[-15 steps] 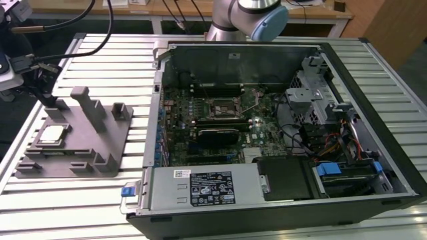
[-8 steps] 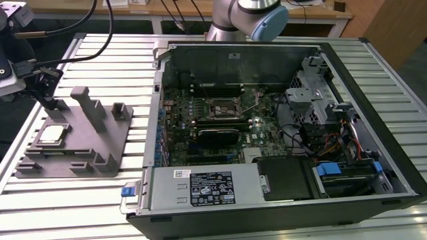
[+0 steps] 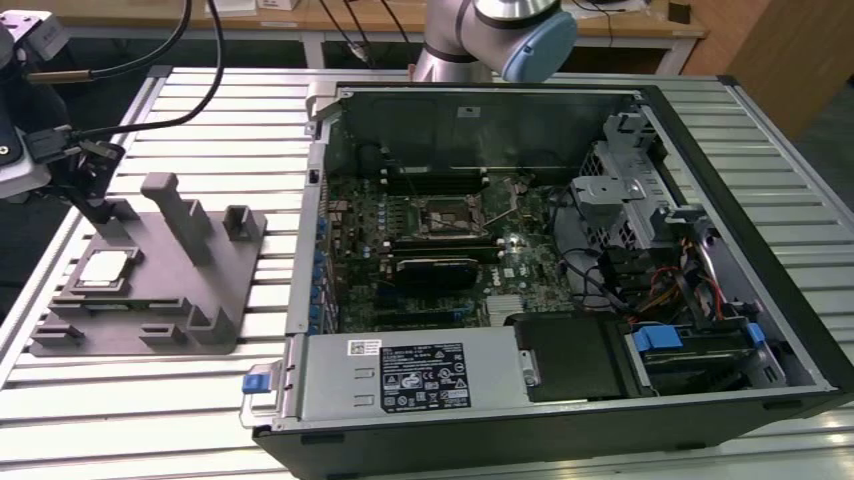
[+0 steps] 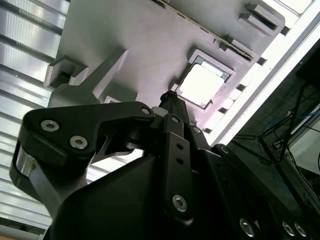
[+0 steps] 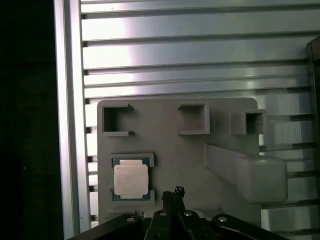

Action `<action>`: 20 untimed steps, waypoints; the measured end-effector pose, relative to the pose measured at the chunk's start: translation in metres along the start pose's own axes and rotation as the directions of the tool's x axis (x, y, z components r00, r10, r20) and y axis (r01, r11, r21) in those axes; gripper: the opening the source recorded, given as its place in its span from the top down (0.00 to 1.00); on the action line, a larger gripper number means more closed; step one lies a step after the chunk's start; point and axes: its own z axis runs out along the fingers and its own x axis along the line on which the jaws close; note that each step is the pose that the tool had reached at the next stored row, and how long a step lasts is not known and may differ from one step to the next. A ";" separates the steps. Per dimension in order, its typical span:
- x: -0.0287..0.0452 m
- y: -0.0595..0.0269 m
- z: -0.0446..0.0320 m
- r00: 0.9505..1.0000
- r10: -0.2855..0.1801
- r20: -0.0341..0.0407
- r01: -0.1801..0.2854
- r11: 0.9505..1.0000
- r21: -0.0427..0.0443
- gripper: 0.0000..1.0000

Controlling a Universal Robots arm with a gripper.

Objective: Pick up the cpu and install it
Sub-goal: 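Pick up the cpu and move it towards the insertion slot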

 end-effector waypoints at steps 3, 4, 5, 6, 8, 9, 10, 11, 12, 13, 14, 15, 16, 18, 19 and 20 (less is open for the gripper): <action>0.0015 -0.0003 0.0031 1.000 0.000 0.000 0.000 1.000 0.000 0.89; 0.0020 -0.0004 0.0041 1.000 0.000 0.000 0.000 1.000 0.000 0.89; 0.0026 -0.0005 0.0050 1.000 0.000 0.000 0.000 1.000 0.000 0.89; 0.0031 -0.0006 0.0059 1.000 0.000 0.000 0.000 1.000 0.001 0.89; 0.0043 -0.0008 0.0081 1.000 0.000 0.000 0.000 1.000 0.001 0.89; 0.0049 -0.0009 0.0093 1.000 0.000 0.000 0.000 1.000 0.001 0.89; 0.0057 -0.0010 0.0105 1.000 0.000 0.000 0.000 1.000 0.001 0.89; 0.0065 -0.0011 0.0116 1.000 0.000 0.000 0.000 1.000 0.001 0.89; 0.0073 -0.0013 0.0126 1.000 0.000 0.000 0.000 1.000 0.001 0.89; 0.0082 -0.0014 0.0135 1.000 0.000 0.000 0.000 1.000 0.001 0.89; 0.0093 -0.0015 0.0144 1.000 0.000 0.000 0.000 1.000 0.001 0.89; 0.0104 -0.0016 0.0154 1.000 0.000 0.000 0.000 1.000 0.002 0.89; 0.0116 -0.0018 0.0164 1.000 0.000 0.000 0.000 1.000 0.002 0.89; 0.0140 -0.0021 0.0182 1.000 0.000 0.000 0.000 1.000 0.002 0.89; 0.0150 -0.0022 0.0191 1.000 0.000 0.000 0.000 1.000 0.002 0.89; 0.0158 -0.0024 0.0199 1.000 0.000 0.000 0.000 1.000 0.003 0.89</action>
